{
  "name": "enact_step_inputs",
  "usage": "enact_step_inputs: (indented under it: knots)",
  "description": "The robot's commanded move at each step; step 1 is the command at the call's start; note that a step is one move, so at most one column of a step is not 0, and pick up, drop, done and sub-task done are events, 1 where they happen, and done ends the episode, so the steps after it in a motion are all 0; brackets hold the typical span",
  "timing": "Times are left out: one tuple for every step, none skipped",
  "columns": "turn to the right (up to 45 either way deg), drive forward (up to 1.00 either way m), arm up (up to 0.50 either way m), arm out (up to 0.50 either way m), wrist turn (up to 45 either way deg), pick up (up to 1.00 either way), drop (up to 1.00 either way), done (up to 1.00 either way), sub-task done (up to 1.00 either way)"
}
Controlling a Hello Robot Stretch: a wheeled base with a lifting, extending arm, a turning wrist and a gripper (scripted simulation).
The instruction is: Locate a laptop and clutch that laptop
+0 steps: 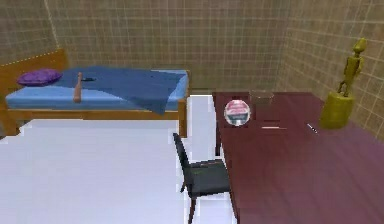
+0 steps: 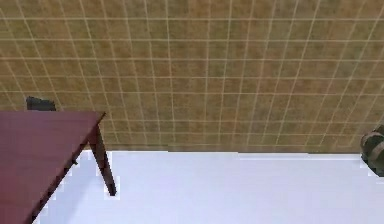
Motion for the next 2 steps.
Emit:
enact_step_inputs:
  knots:
    - [45.0,0.00,0.00,0.00,0.0,0.00,0.00,0.00,0.00]
    - [36.0,0.00,0.00,0.00,0.0,0.00,0.00,0.00,0.00]
